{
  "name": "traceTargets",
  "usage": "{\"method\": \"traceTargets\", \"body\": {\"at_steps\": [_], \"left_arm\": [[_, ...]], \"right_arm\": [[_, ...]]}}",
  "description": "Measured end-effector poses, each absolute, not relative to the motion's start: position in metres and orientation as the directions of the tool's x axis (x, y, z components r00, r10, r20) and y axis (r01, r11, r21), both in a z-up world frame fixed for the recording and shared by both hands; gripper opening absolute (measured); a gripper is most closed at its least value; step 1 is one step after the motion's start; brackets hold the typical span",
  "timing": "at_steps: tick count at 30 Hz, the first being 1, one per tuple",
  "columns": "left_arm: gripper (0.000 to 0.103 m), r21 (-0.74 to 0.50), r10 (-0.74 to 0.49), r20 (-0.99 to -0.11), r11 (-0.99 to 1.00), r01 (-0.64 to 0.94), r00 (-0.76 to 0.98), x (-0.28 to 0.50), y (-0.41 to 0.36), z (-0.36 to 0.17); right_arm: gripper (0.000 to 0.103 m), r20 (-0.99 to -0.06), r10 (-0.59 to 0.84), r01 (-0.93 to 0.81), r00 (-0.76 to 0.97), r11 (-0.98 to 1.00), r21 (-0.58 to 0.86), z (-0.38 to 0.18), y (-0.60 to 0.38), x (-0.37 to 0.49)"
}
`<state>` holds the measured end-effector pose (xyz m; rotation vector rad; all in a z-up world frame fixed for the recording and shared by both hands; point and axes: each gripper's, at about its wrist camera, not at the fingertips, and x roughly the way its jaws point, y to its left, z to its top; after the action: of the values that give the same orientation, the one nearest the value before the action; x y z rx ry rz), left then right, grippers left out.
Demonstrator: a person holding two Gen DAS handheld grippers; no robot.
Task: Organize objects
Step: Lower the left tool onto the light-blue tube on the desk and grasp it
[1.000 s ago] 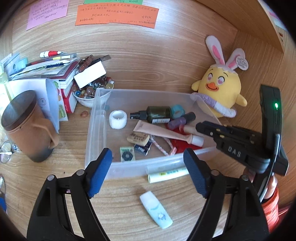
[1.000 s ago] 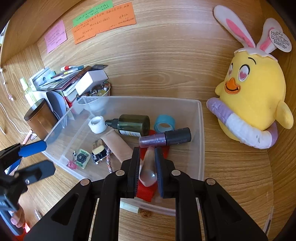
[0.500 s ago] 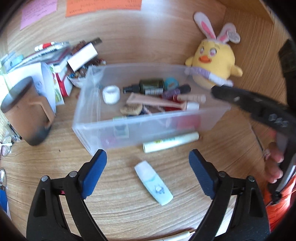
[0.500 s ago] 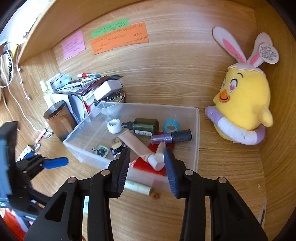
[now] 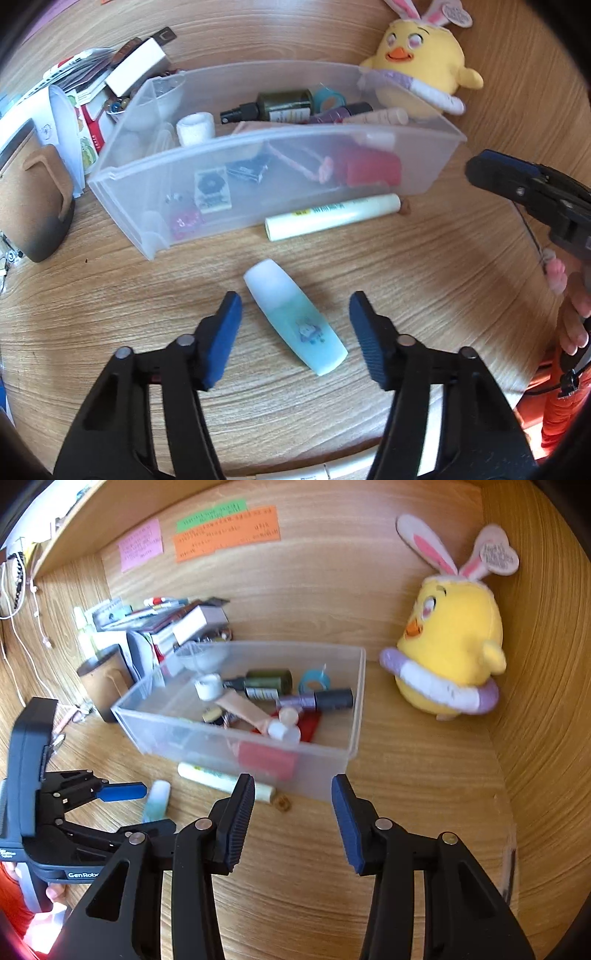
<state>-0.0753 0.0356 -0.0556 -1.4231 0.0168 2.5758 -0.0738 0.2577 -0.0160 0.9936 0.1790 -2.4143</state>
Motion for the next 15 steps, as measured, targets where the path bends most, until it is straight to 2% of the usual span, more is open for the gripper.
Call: {"method": "traceTargets", "body": {"at_steps": [7,11,15], "left_arm": [[0.041,-0.055,0.149,-0.824,-0.981,-0.184,-0.547,-0.071,0.031,-0.055],[0.031,-0.05,0.145,-0.822,-0.982,-0.184,-0.55,-0.072,0.021,-0.054],[0.029,-0.048,0.144,-0.82,-0.982,-0.184,-0.553,-0.074,0.019,-0.055]], "right_arm": [[0.04,-0.734,-0.35,0.499,-0.582,-0.867,0.018,-0.038,0.248,-0.085],[0.04,-0.766,-0.353,0.51,-0.537,-0.86,0.039,-0.05,0.246,-0.094],[0.04,-0.788,-0.358,0.527,-0.502,-0.848,0.05,-0.059,0.239,-0.1]]}}
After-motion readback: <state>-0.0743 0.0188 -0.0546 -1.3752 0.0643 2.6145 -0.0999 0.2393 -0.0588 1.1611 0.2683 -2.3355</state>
